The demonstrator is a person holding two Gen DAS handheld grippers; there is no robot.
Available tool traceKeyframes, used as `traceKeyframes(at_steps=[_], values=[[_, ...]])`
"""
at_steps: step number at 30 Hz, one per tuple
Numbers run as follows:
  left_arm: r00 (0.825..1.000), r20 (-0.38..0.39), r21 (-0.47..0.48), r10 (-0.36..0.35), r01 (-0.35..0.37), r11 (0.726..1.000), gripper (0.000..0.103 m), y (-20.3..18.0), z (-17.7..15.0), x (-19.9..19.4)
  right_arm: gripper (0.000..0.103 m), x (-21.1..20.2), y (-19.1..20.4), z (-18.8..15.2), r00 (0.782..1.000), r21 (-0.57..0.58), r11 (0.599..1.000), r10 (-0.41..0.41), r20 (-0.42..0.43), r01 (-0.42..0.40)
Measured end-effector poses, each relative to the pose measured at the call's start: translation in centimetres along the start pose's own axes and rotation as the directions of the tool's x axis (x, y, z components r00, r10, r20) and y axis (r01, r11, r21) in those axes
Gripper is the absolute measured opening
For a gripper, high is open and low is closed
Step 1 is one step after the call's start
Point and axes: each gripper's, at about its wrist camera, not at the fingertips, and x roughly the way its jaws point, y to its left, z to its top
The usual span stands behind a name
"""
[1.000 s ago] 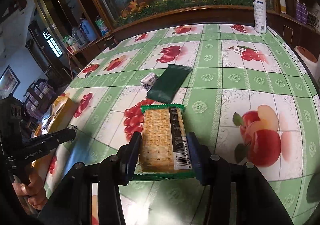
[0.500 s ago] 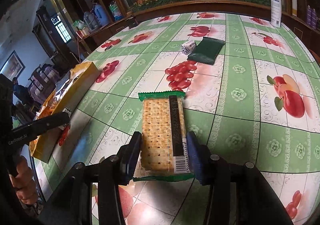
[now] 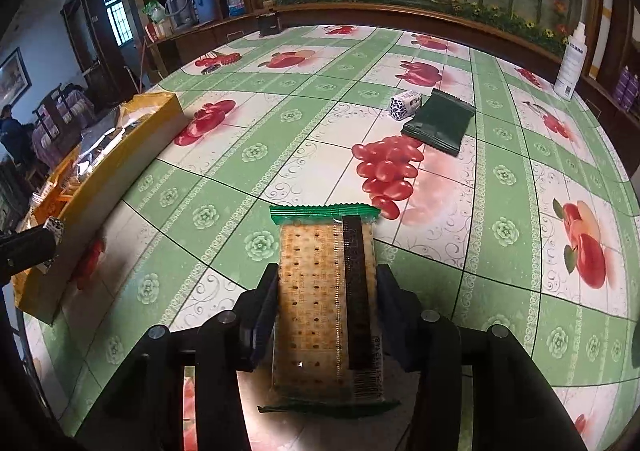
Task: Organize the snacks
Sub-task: 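Carry the candy with the left tool while the right tool carries the cracker pack to the box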
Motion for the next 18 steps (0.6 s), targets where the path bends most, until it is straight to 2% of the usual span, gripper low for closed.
traceKeyframes(at_steps=[10,13,18], values=[[0.991,0.066,-0.006,0.116,-0.116,0.993,0.016,1.7,-0.2,-2.1,0.048,-4.5,4.0,0.3,0.985,0.0,0.991,0.135,0.103,-0.136],[0.984,0.087,-0.003,0.154,-0.154,0.988,0.016,2.1,-0.3,-2.8,0.048,-5.3,5.5,0.6,0.975,-0.007,0.981,0.191,0.117,-0.192],[0.98,0.095,-0.017,0.176,-0.175,0.984,0.016,3.3,-0.6,-3.5,0.048,-5.9,8.1,1.0,0.96,-0.039,0.967,0.255,0.118,-0.252]])
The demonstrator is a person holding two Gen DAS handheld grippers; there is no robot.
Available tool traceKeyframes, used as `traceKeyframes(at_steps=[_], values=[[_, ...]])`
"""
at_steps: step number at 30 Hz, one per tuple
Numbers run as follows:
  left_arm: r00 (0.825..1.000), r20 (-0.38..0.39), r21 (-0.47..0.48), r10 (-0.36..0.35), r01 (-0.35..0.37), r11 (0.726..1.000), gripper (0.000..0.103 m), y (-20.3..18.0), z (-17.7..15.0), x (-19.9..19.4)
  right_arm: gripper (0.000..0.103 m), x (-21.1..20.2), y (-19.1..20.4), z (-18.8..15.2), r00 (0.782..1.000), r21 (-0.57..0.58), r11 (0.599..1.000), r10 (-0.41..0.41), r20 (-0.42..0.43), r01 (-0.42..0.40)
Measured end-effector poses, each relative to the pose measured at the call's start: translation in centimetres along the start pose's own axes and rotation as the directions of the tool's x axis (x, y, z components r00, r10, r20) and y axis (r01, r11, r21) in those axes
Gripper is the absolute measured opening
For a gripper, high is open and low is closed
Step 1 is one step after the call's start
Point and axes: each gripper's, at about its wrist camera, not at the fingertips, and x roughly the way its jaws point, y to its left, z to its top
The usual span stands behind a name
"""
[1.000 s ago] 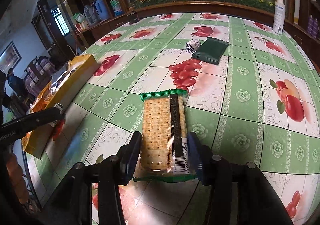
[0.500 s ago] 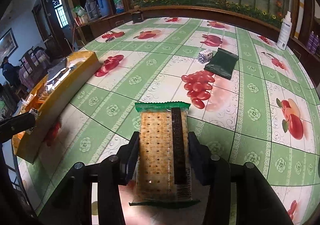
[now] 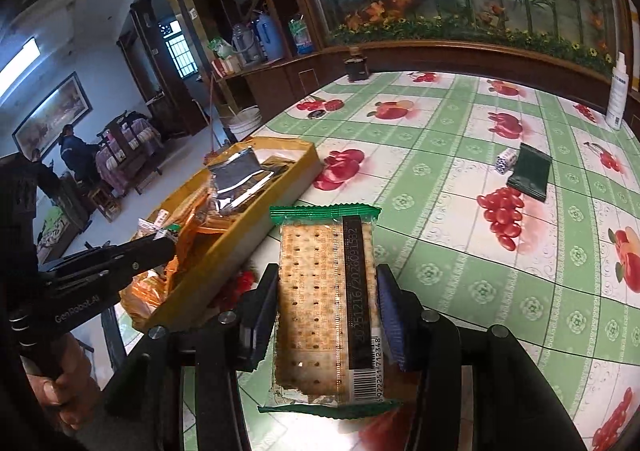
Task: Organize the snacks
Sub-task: 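Carry the candy with the left tool while the right tool carries the cracker pack to the box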
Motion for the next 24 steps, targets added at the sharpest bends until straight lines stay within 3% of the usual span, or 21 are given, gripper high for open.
traceKeyframes(at_steps=[24], values=[[0.995,-0.015,-0.086,0.101,-0.102,0.991,0.016,6.1,-0.5,0.5,0.048,3.9,7.4,1.9,0.991,-0.1,0.986,0.126,-0.048,-0.13]])
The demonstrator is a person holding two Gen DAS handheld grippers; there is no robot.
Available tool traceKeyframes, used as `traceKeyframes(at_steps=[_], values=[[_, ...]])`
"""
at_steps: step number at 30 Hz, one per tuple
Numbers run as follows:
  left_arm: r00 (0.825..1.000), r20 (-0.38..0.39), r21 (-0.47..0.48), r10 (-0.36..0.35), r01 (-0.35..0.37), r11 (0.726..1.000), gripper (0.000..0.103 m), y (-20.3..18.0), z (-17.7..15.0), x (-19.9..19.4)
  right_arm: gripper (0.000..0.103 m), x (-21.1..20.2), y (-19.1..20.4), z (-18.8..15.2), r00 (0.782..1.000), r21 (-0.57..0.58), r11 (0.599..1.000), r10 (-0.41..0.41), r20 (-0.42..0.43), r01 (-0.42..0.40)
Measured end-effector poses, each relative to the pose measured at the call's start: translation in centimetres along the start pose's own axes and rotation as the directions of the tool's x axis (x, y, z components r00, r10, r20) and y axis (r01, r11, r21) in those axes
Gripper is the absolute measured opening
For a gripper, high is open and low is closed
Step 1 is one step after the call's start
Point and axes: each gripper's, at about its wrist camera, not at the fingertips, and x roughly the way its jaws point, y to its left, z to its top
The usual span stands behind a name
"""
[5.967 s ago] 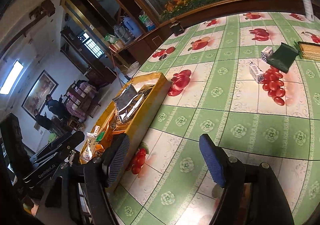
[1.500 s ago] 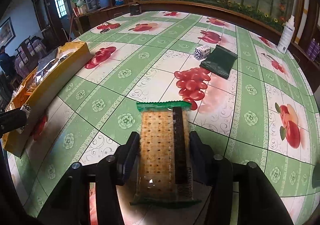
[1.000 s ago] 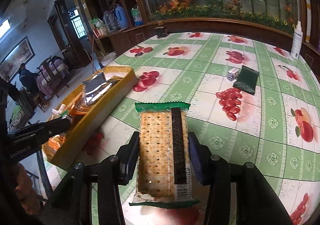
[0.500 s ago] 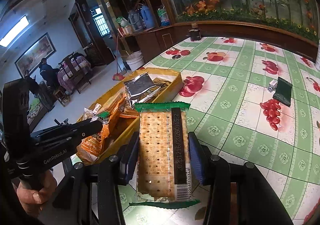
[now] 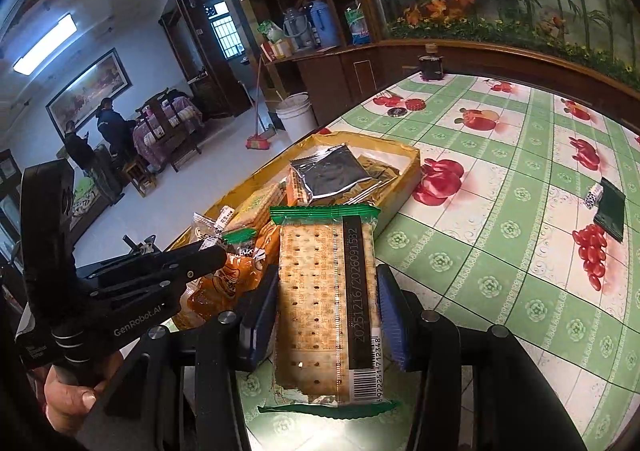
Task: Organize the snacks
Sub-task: 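Carry the candy with the left tool while the right tool carries the cracker pack to the box, then open the left tool over the yellow box while the right tool releases the cracker pack there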
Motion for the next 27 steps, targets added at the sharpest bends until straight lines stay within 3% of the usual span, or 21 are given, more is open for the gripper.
traceKeyframes(at_steps=[10,27], values=[[0.999,-0.038,-0.024,0.032,-0.033,0.999,0.016,2.0,0.1,1.5,0.048,4.1,2.5,1.8,0.998,-0.047,0.997,0.054,-0.04,-0.056],[0.992,-0.056,-0.013,0.116,-0.117,0.993,0.016,3.0,2.0,3.7,0.048,8.6,3.1,4.8,0.996,-0.065,0.995,0.067,-0.06,-0.071]])
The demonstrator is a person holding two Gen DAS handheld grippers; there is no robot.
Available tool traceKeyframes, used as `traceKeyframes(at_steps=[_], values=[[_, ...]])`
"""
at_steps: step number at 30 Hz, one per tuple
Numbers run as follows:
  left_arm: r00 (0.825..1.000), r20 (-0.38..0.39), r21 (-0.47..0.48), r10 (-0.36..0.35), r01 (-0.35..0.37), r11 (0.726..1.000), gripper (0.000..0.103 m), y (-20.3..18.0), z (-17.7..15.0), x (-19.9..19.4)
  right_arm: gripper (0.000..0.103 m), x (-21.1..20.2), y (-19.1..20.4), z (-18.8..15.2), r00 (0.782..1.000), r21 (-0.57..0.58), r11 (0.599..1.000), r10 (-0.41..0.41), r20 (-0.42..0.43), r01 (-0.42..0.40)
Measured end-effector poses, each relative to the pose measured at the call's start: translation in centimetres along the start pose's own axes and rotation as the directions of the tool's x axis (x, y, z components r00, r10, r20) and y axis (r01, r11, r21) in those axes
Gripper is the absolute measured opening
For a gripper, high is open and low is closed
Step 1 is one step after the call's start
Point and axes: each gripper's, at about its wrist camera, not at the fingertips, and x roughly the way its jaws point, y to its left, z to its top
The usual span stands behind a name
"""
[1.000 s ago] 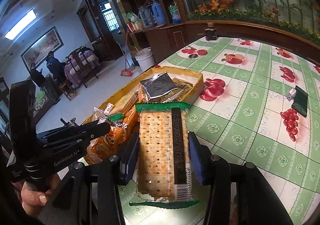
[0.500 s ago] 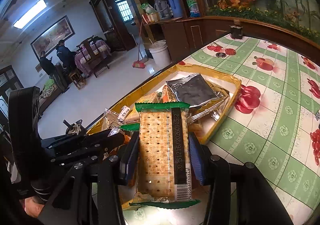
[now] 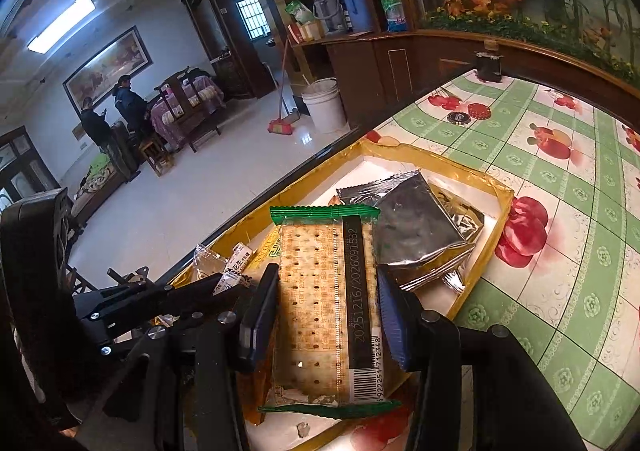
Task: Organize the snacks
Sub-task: 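Open the left tool over the yellow box while the right tool releases the cracker pack there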
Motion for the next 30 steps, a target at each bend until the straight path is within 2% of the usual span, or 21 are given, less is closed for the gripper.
traceKeyframes(at_steps=[6,11,14,16,17,18,19,23,30], values=[[0.999,0.007,0.0,0.04,-0.04,0.999,0.017,0.0,0.1,0.4,0.048,0.9,-0.4,0.1,1.0,0.005,1.0,-0.005,-0.005,0.005],[0.999,-0.012,-0.012,0.037,-0.037,0.999,0.02,0.2,0.0,0.9,0.049,1.2,-0.6,0.2,1.0,0.002,1.0,-0.017,-0.003,0.017],[1.0,-0.006,-0.021,0.026,-0.026,0.999,0.031,0.2,0.0,0.5,0.051,1.4,-0.9,0.2,1.0,0.012,0.999,-0.03,-0.001,0.03],[0.999,0.015,-0.016,0.037,-0.037,0.999,0.044,0.1,0.0,-0.1,0.053,1.1,-1.0,0.2,1.0,0.022,0.999,-0.029,0.004,0.029],[0.999,0.028,-0.013,0.044,-0.044,0.999,0.049,0.0,0.0,-0.5,0.059,0.9,-1.1,0.2,1.0,0.027,0.999,-0.029,0.01,0.029],[0.998,0.039,-0.013,0.049,-0.049,0.999,0.061,-0.1,0.1,-0.8,0.064,0.7,-1.2,0.2,0.999,0.031,0.999,-0.029,0.016,0.028],[0.997,0.054,-0.014,0.05,-0.049,0.999,0.067,-0.1,0.0,-1.2,0.071,0.4,-1.2,0.2,0.999,0.035,0.999,-0.028,0.026,0.027],[0.994,0.097,-0.004,0.051,-0.051,0.999,0.067,-0.5,0.0,-2.5,0.072,-1.2,-1.3,0.3,0.998,0.044,0.999,-0.023,0.062,0.02],[0.991,0.127,0.018,0.051,-0.054,0.998,0.067,-1.4,0.0,-3.8,0.072,-3.5,-1.9,-0.3,0.995,0.065,0.997,-0.035,0.098,0.029]])
